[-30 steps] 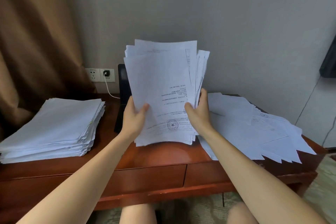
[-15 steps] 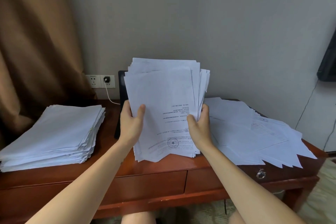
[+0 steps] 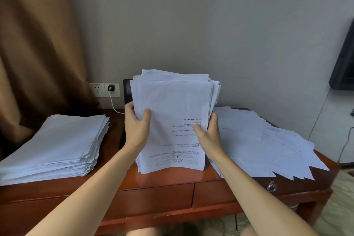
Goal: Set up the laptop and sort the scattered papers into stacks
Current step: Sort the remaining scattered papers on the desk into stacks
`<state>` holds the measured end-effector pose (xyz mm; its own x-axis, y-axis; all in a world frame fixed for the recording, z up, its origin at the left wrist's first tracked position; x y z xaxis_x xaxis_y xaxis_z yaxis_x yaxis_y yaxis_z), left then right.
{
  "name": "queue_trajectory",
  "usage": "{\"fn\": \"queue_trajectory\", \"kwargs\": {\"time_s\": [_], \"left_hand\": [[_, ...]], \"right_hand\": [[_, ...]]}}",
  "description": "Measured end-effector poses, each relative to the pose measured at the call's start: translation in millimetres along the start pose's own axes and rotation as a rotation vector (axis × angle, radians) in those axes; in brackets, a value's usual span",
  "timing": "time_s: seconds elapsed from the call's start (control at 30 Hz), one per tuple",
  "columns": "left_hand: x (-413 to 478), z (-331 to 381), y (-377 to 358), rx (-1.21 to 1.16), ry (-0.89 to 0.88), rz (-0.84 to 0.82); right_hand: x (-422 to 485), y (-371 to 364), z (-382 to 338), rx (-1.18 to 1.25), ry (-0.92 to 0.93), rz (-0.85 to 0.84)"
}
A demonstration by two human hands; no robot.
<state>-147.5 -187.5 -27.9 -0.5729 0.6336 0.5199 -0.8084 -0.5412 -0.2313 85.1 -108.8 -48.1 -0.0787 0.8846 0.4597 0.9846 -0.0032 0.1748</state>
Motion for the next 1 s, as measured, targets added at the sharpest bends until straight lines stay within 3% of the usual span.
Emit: {"fn": "queue_trajectory", "kwargs": {"time_s": [0.33,0.53,0.87,1.0], "left_hand": [[10,24,-14,0.035,-0.074,-0.062],[-4,-1,-9,0.033,0.015,-0.058],[1,7,-21,0.079,-0.065,-0.098],[-4,-7,-14,0.072,0.043,-0.04]], "right_hand": [[11,7,-30,-0.012,0.086,0.105],[-1,10,-1,-0.07,0.007,0.01],[1,0,-10,-0.087,0.037,0.011],[-6,-1,1,-0.079,-0.006,-0.03]]}}
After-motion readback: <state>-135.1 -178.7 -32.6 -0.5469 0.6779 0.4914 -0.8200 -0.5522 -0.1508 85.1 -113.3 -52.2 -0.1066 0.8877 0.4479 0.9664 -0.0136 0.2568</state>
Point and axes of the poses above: each hand's wrist, its own x-axis towards the middle knuckle, its own y-axis out of the back of the hand, z = x × y, the point moved 6 cm from there along x, towards the middle knuckle, and after that the axes turned 8 degrees about -x, right-handed, at the moved point
